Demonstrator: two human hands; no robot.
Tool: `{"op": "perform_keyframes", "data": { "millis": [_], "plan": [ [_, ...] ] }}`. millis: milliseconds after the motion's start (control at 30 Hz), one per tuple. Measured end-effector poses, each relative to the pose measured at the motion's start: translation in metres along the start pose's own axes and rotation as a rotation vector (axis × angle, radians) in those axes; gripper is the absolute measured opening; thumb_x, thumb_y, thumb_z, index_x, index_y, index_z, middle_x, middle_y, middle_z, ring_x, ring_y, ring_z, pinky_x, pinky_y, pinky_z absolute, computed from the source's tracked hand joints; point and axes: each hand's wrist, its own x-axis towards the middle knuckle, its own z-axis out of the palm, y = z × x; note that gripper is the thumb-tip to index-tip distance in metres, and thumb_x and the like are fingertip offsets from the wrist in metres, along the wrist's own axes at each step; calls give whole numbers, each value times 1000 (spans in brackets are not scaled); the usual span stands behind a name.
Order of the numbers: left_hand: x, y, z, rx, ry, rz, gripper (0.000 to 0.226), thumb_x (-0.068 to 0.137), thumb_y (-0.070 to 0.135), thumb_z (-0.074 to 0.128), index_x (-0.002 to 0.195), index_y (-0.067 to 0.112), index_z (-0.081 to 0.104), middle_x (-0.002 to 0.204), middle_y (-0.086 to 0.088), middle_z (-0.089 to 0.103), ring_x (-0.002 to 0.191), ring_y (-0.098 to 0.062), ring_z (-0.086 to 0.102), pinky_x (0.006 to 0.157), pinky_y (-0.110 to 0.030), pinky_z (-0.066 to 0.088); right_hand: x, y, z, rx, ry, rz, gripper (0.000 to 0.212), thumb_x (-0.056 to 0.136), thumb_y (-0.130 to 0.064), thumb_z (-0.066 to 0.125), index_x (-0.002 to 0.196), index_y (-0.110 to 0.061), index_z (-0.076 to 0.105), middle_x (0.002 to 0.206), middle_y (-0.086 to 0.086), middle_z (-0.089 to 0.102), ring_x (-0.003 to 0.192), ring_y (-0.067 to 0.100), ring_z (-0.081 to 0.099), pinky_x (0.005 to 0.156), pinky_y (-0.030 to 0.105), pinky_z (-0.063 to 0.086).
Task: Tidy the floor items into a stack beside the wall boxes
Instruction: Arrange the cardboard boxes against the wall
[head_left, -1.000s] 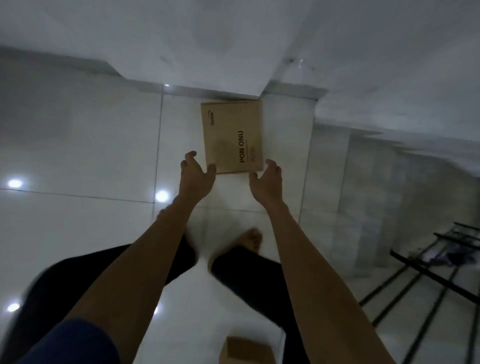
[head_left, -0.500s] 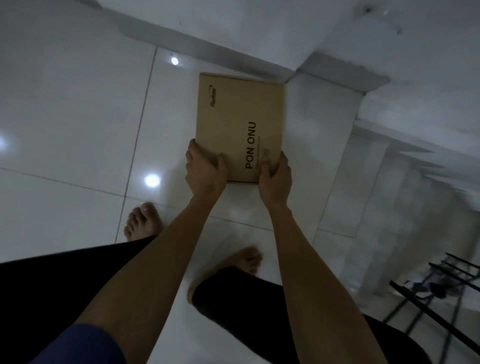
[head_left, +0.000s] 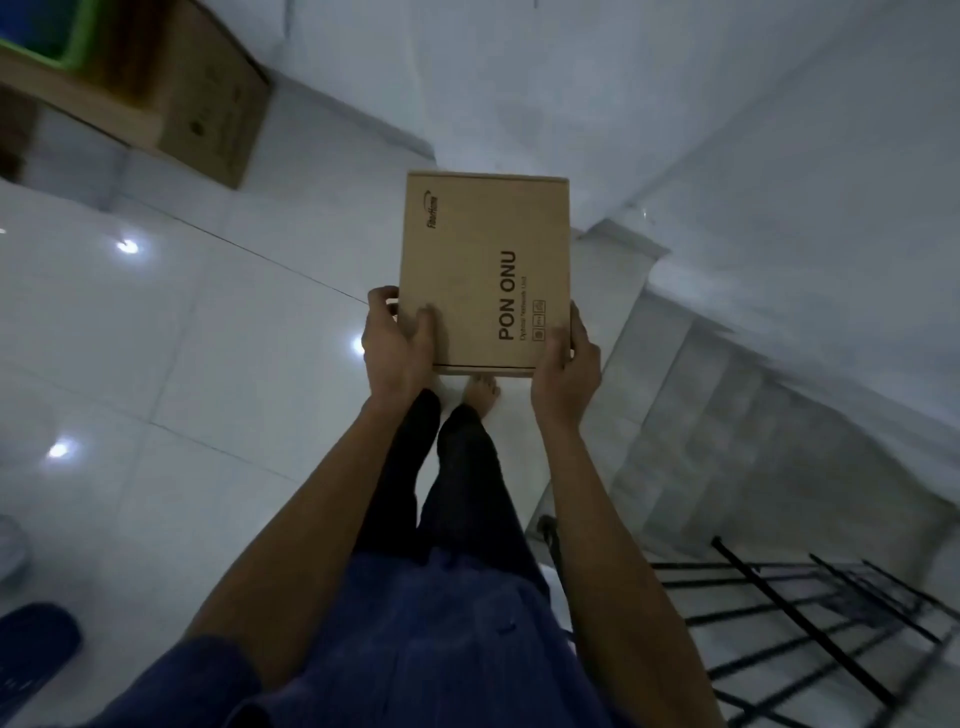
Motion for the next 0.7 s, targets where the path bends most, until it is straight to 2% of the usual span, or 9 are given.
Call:
{"op": "perform_keyframes", "data": {
  "millis": [100,200,267,333,400,433,567,633,700],
  "plan": [
    [-24,29,-67,-116,63,-27,38,96,38,54,126,20,41,104,2,61,92,-15,62,64,-19,44,-50,-63,-12,38,-26,-89,42,103,-44,48,142,-32,56,103,1,58,88,-24,50,74,-6,37],
    [-26,34,-124,-160,119,-32,47,96,49,51,132,22,40,94,14,56,84,-2,58,61,-17,40,-88,-109,-1,65,-82,-159,42,103,-43,46,142,-32,56,108,4,62,90,-15,55,82,1,43],
    [-22,29,-155,-171,122,-13,55,96,53,49,139,20,39,105,9,59,86,-6,58,69,-20,44,-108,-135,14,90,-111,-199,41,103,-42,46,141,-31,57,112,4,63,91,-6,58,90,16,49],
    [-12,21,-186,-190,108,-20,61,97,56,48,144,18,38,123,-3,59,100,-18,58,82,-30,46,-127,-157,33,83,-114,-250,40,103,-42,47,141,-33,57,112,0,61,88,-8,54,89,15,47],
    [4,13,-220,-207,77,-51,65,98,58,48,146,16,38,137,-11,56,114,-27,57,89,-36,46,-148,-176,56,80,-113,-288,40,103,-42,48,141,-35,56,109,-5,55,88,-10,51,88,11,42],
    [13,8,-239,-213,64,-66,66,98,58,47,147,16,38,141,-14,55,120,-31,56,91,-37,45,-158,-185,68,84,-116,-300,40,103,-42,48,142,-35,56,108,-5,54,90,-7,52,90,14,42],
    [55,-14,-317,-235,60,-61,70,98,61,42,147,12,41,144,-16,52,127,-35,53,94,-40,43,-205,-218,130,106,-126,-358,42,102,-43,49,142,-33,56,116,1,60,108,14,59,99,33,51],
    [73,-25,-360,-221,59,-21,71,98,62,41,147,9,44,144,-17,53,127,-37,53,100,-45,44,-238,-229,166,151,-82,-355,41,101,-43,50,140,-34,57,114,-1,60,106,12,58,99,32,51],
    [89,-38,-404,-206,72,11,71,97,63,42,145,11,46,142,-17,54,126,-38,53,100,-45,44,-273,-238,200,201,-74,-318,41,101,-43,51,140,-34,58,112,-7,57,103,6,55,100,29,49]
  ]
}}
